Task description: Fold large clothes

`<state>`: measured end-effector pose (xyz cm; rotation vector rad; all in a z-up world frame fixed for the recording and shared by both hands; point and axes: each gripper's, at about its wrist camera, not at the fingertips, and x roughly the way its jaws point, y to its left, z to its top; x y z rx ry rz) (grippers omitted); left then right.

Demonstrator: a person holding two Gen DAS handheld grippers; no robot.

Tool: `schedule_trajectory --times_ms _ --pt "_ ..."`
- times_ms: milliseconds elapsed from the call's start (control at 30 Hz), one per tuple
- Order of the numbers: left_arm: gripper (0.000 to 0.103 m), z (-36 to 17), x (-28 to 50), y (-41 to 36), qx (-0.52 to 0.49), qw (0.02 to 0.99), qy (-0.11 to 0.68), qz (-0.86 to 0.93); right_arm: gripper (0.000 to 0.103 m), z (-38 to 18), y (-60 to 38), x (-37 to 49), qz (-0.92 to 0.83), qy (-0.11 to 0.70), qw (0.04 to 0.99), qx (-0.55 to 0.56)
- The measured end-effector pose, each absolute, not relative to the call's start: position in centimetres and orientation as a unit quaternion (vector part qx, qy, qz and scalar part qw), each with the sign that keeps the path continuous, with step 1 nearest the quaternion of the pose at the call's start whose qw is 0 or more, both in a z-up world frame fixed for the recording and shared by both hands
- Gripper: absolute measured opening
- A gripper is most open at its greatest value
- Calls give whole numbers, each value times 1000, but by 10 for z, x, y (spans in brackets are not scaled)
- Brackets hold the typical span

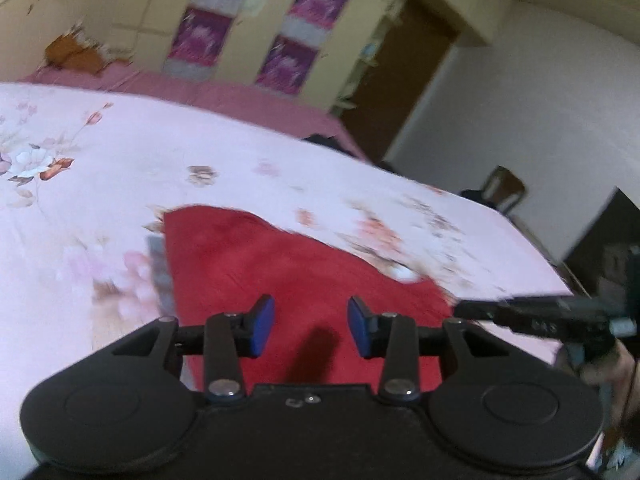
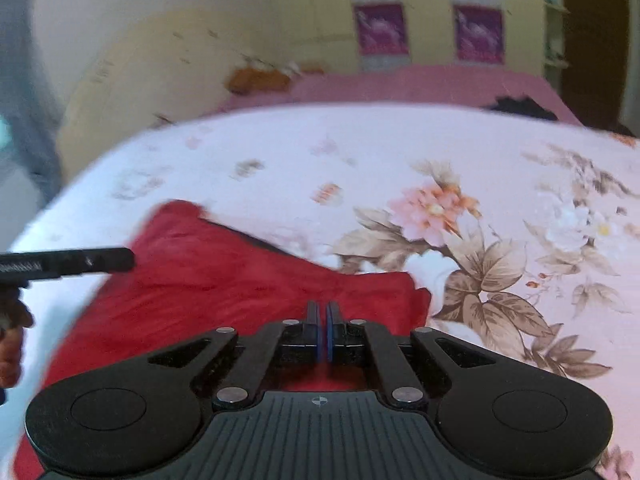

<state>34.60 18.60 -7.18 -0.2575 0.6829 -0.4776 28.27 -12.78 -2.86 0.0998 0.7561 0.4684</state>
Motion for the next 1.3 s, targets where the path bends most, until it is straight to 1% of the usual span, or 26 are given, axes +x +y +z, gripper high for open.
schedule_trajectory --times_ms 67,167,233,267,333,400,467,533,600,700,800,1033,1167,1300 --pt "39 -73 313 174 -105 909 324 -241 4 -26 -123 260 257 353 899 30" --pt "40 -89 290 155 -63 918 325 -218 4 -53 -120 255 224 380 897 -6" --pt "40 -95 284 150 -51 924 322 -199 4 -69 -131 261 184 401 898 2" --pt "38 -93 281 149 -52 926 325 -187 4 -68 -137 261 171 407 897 14" --pt "38 -77 268 147 -50 929 321 -179 4 -50 -145 245 179 387 904 30" --pt "38 -59 242 146 -47 933 302 -188 4 -19 -144 211 217 342 914 37" --pt "38 -56 220 140 -43 932 305 -191 4 -4 -135 183 254 325 910 43" --pt "38 -60 199 133 -39 930 313 -188 4 -1 -120 156 290 320 901 31" --pt "38 -70 184 129 -35 930 322 -174 4 -12 -104 140 308 332 892 2" --pt "38 -85 173 128 -11 933 323 -161 4 -39 -96 131 286 355 889 -42" --pt "38 -91 167 126 2 934 322 -156 4 -56 -107 139 275 386 880 -14" --pt "38 -77 152 120 0 940 320 -119 4 -47 -114 127 257 384 887 -19" --pt "38 -80 147 116 10 939 327 -107 4 -58 -126 124 241 397 886 -16" --pt "38 -73 136 114 6 941 323 -98 4 -40 -138 105 238 378 895 10"
